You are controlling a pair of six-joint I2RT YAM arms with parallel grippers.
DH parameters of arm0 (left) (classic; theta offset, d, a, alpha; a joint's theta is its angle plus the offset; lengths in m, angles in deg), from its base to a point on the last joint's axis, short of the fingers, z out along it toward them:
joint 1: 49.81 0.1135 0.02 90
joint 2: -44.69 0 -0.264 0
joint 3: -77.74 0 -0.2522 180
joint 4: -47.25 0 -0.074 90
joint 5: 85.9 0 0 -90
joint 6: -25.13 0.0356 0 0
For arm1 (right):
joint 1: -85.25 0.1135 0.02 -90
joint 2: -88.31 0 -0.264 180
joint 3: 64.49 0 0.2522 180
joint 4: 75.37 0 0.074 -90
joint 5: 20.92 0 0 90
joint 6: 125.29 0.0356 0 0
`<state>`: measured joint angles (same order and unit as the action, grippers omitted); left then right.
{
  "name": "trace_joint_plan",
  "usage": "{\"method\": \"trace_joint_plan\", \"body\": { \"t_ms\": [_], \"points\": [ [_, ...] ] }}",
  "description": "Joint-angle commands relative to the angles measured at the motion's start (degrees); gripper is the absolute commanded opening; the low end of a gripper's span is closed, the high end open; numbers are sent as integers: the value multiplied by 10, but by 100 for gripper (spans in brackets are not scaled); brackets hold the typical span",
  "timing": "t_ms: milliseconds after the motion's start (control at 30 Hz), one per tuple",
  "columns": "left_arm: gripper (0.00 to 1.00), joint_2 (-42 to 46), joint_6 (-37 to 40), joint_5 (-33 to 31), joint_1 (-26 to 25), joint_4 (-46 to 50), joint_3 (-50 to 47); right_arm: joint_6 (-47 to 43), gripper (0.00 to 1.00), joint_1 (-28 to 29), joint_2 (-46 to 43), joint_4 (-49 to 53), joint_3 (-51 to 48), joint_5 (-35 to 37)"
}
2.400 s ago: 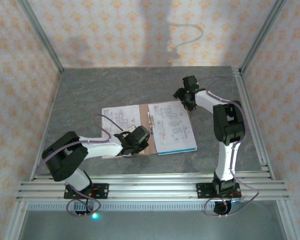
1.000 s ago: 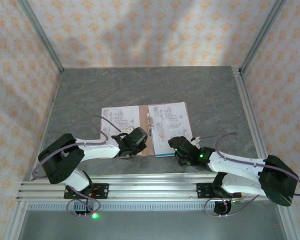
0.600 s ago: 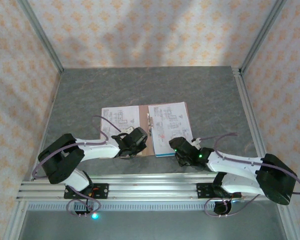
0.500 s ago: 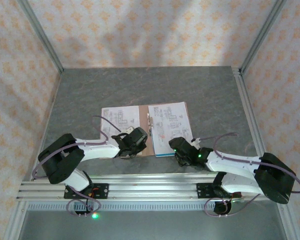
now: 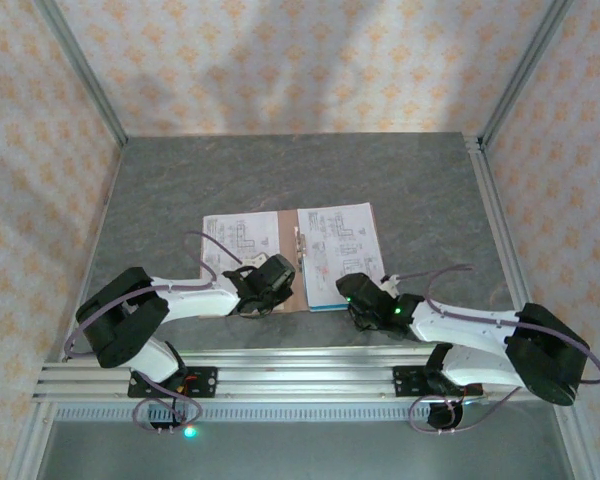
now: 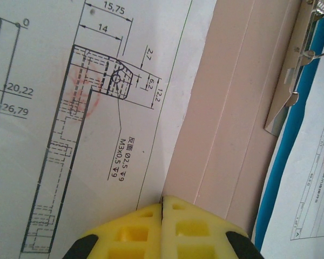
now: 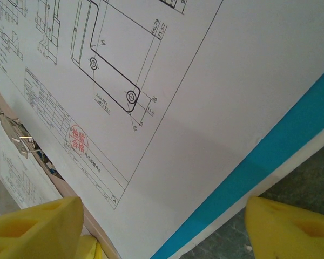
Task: Put the files into the folder
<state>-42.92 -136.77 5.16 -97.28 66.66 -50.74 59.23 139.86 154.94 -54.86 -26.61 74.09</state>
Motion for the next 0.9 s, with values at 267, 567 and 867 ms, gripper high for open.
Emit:
{"method": "trace_joint_plan", "body": {
  "t_ms": [267, 567, 867],
  "points": [
    [0, 2, 11, -12, 3, 34, -15, -6, 78, -3, 28, -7, 30, 33],
    [0, 4, 12, -14, 3, 37, -15, -7, 78, -6, 29, -6, 29, 30],
    [0, 4, 13, -15, 3, 40, -13, -65, 64, 4, -19, 75, 83, 57]
  ]
}}
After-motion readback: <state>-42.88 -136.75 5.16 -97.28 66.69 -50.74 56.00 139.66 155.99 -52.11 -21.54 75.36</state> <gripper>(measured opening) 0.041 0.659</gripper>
